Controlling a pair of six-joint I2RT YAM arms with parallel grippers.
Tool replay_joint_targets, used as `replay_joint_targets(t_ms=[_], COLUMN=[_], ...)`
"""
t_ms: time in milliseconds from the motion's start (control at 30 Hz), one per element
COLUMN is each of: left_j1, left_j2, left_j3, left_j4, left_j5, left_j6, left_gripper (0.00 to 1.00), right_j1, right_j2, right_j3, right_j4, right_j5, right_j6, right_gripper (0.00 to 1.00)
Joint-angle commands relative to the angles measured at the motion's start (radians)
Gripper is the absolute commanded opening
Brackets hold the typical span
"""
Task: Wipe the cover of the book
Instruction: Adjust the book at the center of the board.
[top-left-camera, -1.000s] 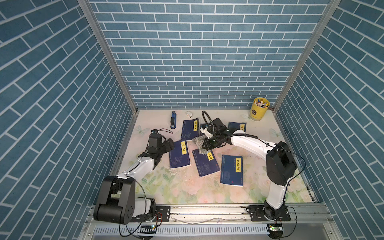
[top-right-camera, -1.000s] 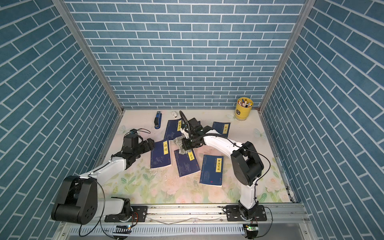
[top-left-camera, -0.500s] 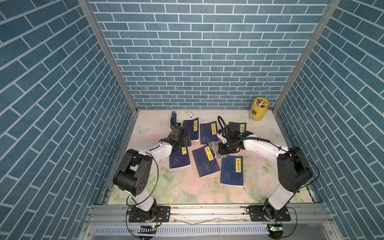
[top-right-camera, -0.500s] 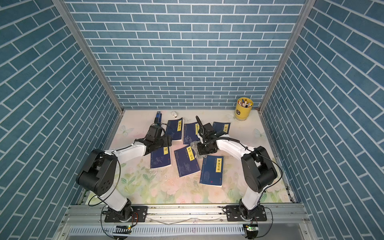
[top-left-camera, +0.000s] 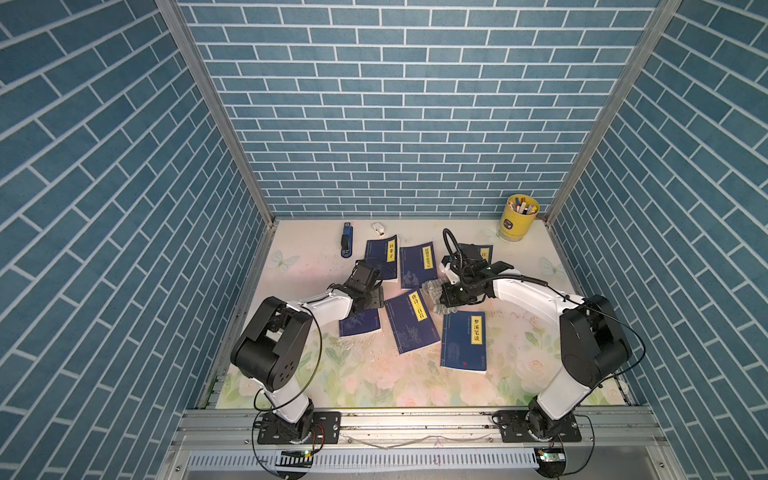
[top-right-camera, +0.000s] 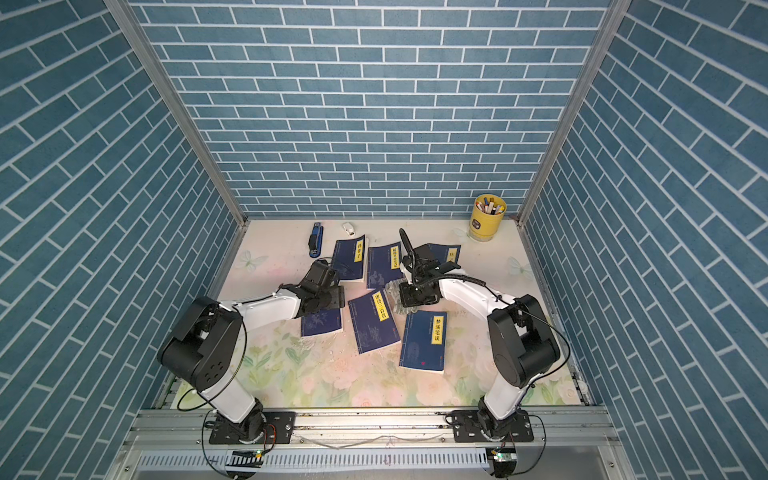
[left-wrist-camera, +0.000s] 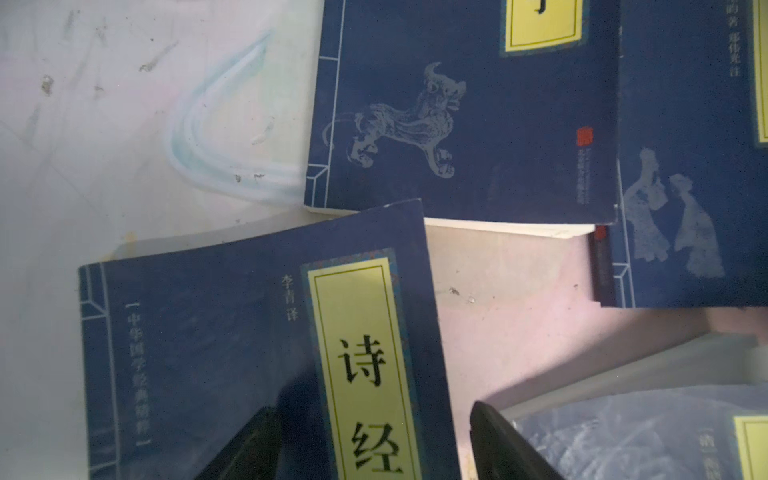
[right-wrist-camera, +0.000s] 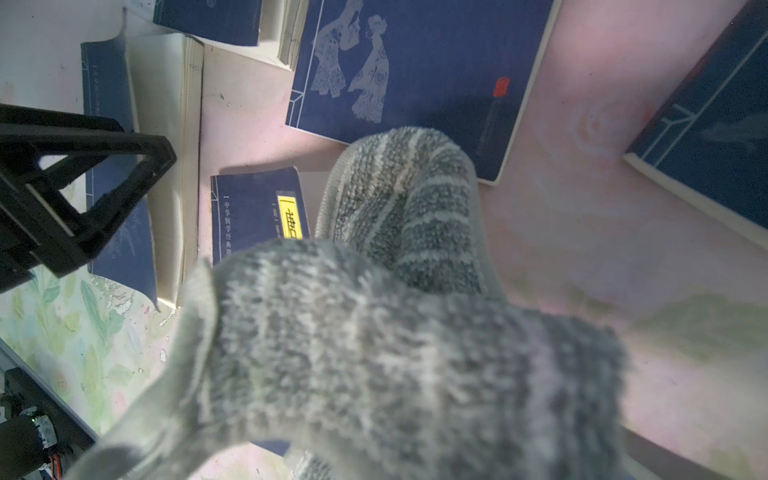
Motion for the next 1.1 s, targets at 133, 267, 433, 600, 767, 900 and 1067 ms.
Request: replay_joint_targets(t_ms=[133,267,433,600,767,900,1067], left_j1=[-0.021,-0.021,-0.021,-0.021,-0.020,-0.019,0.003], left_j2=[0.053,0.044,0.022,0.014,0.011,-0.001,-0.096], left_j3=[0.006,-0.021,-0.048,-0.062,-0.055,-0.058,-0.097], left_j4=[-0.061,-0.110,-0.161,-0.188,-0.218,-0.220,-0.140], left_j5=[-0.031,-0.084,-0.138,-0.173,-0.225,-0.239,-0.136], left_j6=[-0.022,-0.016,-0.006,-0.006,0.005,0.007,-0.003], left_gripper=[0.72,0.70,0.68,0.66,0.65,0.65,0.73], right_j1=[-0.010,-0.013,-0.016,-0.016,-0.016,-0.016,-0.016], right_j2=[-0.011,-0.015,-0.002,0.004,0.007,0.015,0.013], right_j3=[-0.021,-0.017,-0.005,0.004,0.007,0.011,0.016], right_j4=[0.012,0.010,0.008,0.009,0.007,0.007,0.005], right_j5=[-0.026,-0.028,-0.035,-0.042,-0.045,-0.050,-0.054], right_j6=[-0.042,-0.045,-0.048,-0.048,-0.046,-0.045,-0.045], right_gripper=[0.00,0.00,0.00,0.00,0.00,0.00,0.00])
